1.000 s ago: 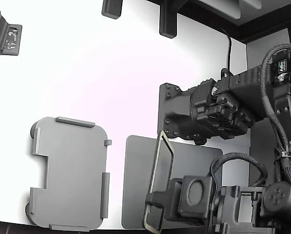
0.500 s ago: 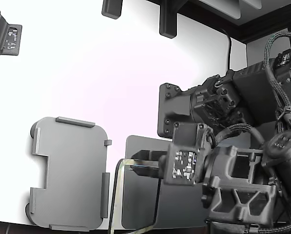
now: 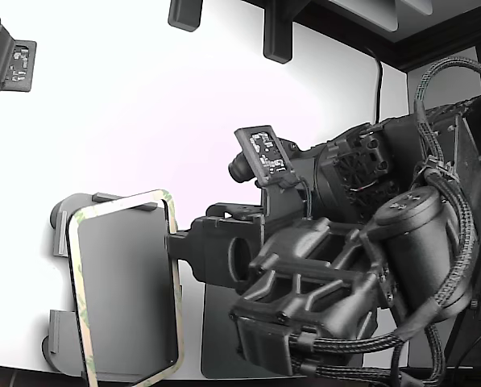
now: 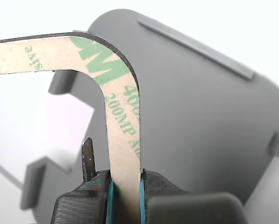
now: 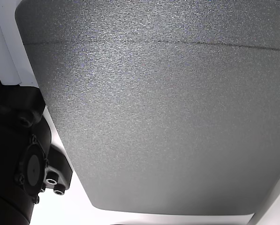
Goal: Grab top frame and put it into gray box.
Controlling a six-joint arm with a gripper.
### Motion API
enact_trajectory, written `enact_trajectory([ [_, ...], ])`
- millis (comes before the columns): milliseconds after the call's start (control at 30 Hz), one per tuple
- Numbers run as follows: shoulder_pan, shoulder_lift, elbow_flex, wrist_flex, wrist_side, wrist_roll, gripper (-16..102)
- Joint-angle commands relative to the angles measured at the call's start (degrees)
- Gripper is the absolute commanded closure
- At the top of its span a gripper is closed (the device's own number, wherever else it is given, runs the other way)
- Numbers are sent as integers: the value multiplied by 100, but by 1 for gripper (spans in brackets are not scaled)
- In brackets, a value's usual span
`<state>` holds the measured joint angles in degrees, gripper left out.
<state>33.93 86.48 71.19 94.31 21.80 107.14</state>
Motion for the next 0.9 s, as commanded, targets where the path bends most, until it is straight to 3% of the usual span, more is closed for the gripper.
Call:
enact_trajectory([
  [0, -114, -97, -237, 53, -167, 1934, 99],
  [533, -158, -229, 325, 62, -1204, 1573, 99],
  [867, -325, -475, 325, 53, -1406, 1564, 99],
])
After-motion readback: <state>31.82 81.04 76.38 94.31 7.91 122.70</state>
